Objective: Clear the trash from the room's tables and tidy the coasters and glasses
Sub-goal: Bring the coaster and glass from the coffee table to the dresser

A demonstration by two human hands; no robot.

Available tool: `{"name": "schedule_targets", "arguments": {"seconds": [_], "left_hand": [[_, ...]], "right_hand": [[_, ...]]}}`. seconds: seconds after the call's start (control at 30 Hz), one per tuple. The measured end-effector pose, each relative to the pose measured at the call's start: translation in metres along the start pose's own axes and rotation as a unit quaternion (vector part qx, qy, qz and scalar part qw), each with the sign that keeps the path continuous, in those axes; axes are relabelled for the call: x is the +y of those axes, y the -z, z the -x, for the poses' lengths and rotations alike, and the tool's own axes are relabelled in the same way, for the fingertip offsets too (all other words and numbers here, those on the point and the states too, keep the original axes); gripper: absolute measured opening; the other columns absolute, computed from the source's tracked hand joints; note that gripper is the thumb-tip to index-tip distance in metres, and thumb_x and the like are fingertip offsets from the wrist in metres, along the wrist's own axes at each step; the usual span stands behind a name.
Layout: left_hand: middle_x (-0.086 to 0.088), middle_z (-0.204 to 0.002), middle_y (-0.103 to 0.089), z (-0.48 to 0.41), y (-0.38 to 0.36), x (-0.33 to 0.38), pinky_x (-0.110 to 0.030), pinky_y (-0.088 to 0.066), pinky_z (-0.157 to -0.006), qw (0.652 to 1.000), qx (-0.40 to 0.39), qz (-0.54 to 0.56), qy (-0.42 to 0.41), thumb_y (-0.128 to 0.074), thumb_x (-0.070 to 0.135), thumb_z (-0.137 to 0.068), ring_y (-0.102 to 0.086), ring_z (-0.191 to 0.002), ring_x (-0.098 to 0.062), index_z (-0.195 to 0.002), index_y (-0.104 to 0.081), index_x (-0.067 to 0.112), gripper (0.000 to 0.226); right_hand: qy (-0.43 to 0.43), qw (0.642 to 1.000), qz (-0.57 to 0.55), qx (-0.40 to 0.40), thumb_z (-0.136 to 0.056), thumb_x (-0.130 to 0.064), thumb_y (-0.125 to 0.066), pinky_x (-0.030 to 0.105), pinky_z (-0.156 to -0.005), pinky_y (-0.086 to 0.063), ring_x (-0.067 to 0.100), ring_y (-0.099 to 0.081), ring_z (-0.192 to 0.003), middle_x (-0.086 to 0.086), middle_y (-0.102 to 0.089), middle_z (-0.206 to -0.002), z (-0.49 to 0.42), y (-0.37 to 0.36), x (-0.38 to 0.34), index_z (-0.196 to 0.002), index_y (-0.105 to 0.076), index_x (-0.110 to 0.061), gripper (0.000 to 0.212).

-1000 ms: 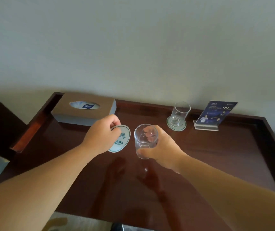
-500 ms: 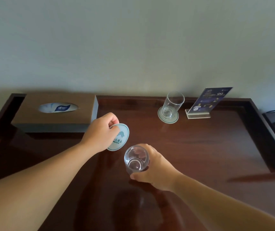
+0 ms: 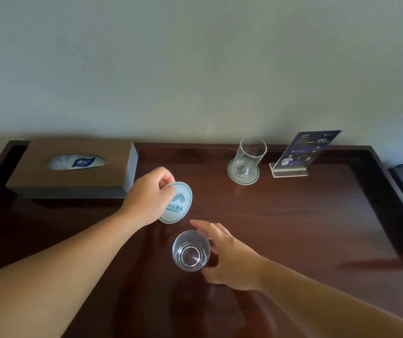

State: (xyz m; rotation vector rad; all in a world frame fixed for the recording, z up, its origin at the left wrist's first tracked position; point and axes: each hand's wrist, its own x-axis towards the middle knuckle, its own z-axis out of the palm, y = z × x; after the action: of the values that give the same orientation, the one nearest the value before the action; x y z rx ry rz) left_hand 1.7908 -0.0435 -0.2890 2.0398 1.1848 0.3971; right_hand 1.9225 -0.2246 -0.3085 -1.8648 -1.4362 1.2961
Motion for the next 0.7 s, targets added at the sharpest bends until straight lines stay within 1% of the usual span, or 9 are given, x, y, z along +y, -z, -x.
{"name": "schedule_targets", "arguments": {"seconds": [0.1, 0.2, 0.23, 0.33, 0.4, 0.47, 0.53, 0.6, 0.7], "left_hand": [[0.006, -0.074, -0.06, -0.005, 0.0, 0.006, -0.035, -0.049, -0.061, 0.999, 0.009, 0.028, 0.017, -0.054, 0.016, -0.081, -0.059, -0.071, -0.014, -0.076, -0.054, 0.026, 0.011], [-0.001, -0.077, -0.063, -0.009, -0.003, 0.014, -0.033, -0.051, -0.052, 0.994, 0.004, 0.093, 0.063, -0.053, 0.014, -0.081, -0.064, -0.059, -0.017, -0.078, -0.052, 0.023, 0.009], [-0.002, -0.08, -0.065, -0.01, -0.004, 0.016, -0.033, -0.052, -0.053, 0.99, 0.001, 0.118, 0.084, -0.052, 0.013, -0.081, -0.066, -0.057, -0.017, -0.08, -0.051, 0.019, 0.007], [-0.01, -0.099, -0.065, -0.013, -0.009, 0.021, -0.043, -0.059, -0.067, 0.957, -0.016, 0.247, 0.148, -0.052, 0.004, -0.083, -0.071, -0.078, -0.025, -0.085, -0.047, 0.006, 0.006], [-0.017, -0.107, -0.063, -0.015, -0.013, 0.024, -0.038, -0.059, -0.066, 0.928, -0.033, 0.329, 0.174, -0.05, -0.003, -0.086, -0.069, -0.09, -0.03, -0.09, -0.047, 0.004, 0.008], [-0.02, -0.107, -0.064, -0.015, -0.018, 0.025, -0.033, -0.057, -0.065, 0.902, -0.058, 0.385, 0.188, -0.048, -0.007, -0.087, -0.07, -0.09, -0.031, -0.095, -0.048, 0.003, 0.012], [-0.021, -0.104, -0.066, -0.015, -0.022, 0.023, -0.033, -0.057, -0.066, 0.898, -0.085, 0.388, 0.19, -0.048, -0.007, -0.089, -0.071, -0.087, -0.029, -0.099, -0.049, -0.002, 0.012], [-0.018, -0.101, -0.068, -0.015, -0.025, 0.018, -0.036, -0.058, -0.069, 0.918, -0.104, 0.336, 0.181, -0.054, -0.003, -0.088, -0.072, -0.084, -0.026, -0.102, -0.054, 0.001, 0.014], [-0.009, -0.095, -0.071, -0.019, -0.025, 0.01, -0.038, -0.058, -0.069, 0.938, -0.098, 0.284, 0.174, -0.062, 0.005, -0.086, -0.071, -0.078, -0.021, -0.097, -0.059, 0.01, 0.012]], "right_hand": [[-0.012, 0.999, -0.003, 0.042, -0.069, -0.015, -0.062, 0.024, -0.096, -0.046, 0.001, -0.046, -0.118, -0.012, -0.046, -0.129, -0.004, 0.018, 0.004, -0.137, -0.035, -0.042, 0.078], [-0.057, 0.985, -0.049, 0.154, -0.077, -0.013, -0.059, 0.022, -0.088, -0.047, 0.0, -0.057, -0.094, -0.014, -0.061, -0.106, -0.016, 0.036, 0.002, -0.119, -0.054, -0.034, 0.047], [-0.076, 0.978, -0.073, 0.181, -0.079, -0.016, -0.06, 0.022, -0.084, -0.049, 0.0, -0.058, -0.087, -0.014, -0.063, -0.099, -0.022, 0.04, 0.0, -0.112, -0.056, -0.034, 0.038], [-0.139, 0.955, -0.18, 0.19, -0.083, -0.03, -0.064, 0.031, -0.08, -0.055, 0.012, -0.065, -0.084, -0.007, -0.067, -0.095, -0.038, 0.047, -0.007, -0.106, -0.06, -0.027, 0.024], [-0.164, 0.936, -0.257, 0.174, -0.085, -0.035, -0.065, 0.033, -0.076, -0.058, 0.016, -0.068, -0.083, 0.002, -0.07, -0.094, -0.048, 0.047, -0.011, -0.102, -0.062, -0.02, 0.023], [-0.155, 0.919, -0.314, 0.182, -0.088, -0.03, -0.062, 0.03, -0.071, -0.059, 0.017, -0.069, -0.08, 0.006, -0.072, -0.091, -0.058, 0.048, -0.015, -0.097, -0.063, -0.016, 0.017], [-0.138, 0.902, -0.344, 0.22, -0.091, -0.019, -0.057, 0.028, -0.068, -0.058, 0.017, -0.071, -0.077, 0.007, -0.073, -0.088, -0.067, 0.051, -0.017, -0.096, -0.061, -0.013, 0.008], [-0.129, 0.893, -0.348, 0.254, -0.092, -0.011, -0.054, 0.028, -0.066, -0.059, 0.017, -0.071, -0.074, 0.009, -0.072, -0.088, -0.073, 0.055, -0.017, -0.095, -0.058, -0.013, 0.005], [-0.109, 0.905, -0.315, 0.264, -0.093, -0.008, -0.052, 0.031, -0.066, -0.059, 0.017, -0.069, -0.069, 0.01, -0.069, -0.087, -0.08, 0.064, -0.014, -0.09, -0.056, -0.015, 0.008]]}}
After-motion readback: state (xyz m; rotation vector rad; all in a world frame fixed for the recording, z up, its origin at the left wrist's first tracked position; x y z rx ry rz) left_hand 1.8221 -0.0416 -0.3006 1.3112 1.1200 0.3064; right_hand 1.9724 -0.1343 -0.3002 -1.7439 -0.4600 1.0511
